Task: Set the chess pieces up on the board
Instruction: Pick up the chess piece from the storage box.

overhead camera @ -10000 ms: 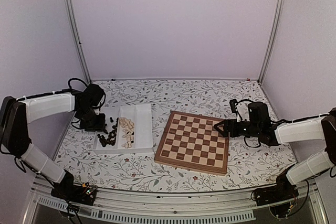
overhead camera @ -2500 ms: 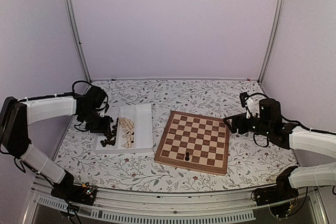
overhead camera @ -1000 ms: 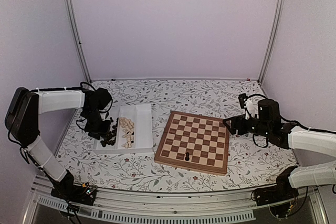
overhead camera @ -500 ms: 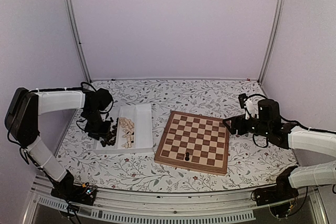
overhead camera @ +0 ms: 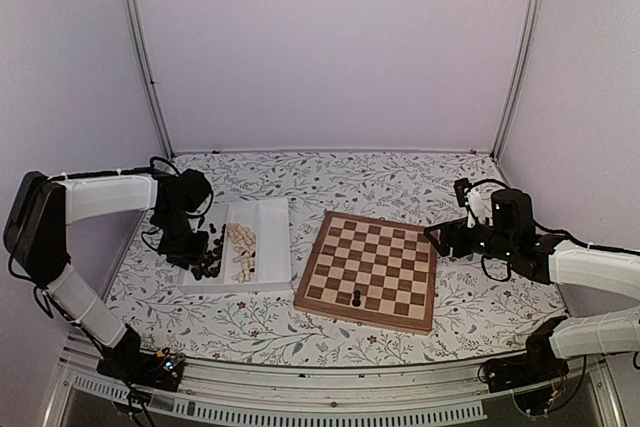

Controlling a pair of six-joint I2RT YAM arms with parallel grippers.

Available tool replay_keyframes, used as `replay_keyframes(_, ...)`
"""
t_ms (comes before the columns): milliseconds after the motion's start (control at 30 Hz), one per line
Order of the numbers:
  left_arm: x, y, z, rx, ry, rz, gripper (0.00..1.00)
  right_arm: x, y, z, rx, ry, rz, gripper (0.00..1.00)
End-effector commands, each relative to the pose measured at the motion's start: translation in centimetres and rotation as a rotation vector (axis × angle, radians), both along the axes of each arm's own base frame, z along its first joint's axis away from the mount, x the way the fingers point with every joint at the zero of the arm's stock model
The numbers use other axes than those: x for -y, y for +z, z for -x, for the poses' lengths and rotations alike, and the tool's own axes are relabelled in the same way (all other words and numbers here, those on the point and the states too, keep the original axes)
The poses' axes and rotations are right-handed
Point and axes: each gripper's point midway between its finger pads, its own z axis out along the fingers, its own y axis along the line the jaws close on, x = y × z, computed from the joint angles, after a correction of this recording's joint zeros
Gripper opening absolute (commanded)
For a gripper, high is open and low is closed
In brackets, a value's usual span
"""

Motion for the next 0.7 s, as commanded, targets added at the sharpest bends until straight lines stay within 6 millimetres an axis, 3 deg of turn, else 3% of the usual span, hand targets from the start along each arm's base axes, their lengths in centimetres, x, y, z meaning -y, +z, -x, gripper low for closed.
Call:
replay_keyframes(0, 0.4, -1.5, 1.0, -0.058, -0.015, 0.005, 0.31, -0.2, 0.5, 0.1, 0.016, 0.008, -0.012, 0.81)
replay_keyframes(400, 0.7, -2.3, 0.2, -0.065, -0.024, -0.002, 0.3, -0.3, 0.4, 0.1, 0.013, 0.011, -0.011, 0.81)
replay_keyframes(667, 0.4, -1.1, 0.1, -0.049, -0.028, -0.028, 0.18, -0.3, 0.2, 0.1, 0.008, 0.01, -0.009, 0.8)
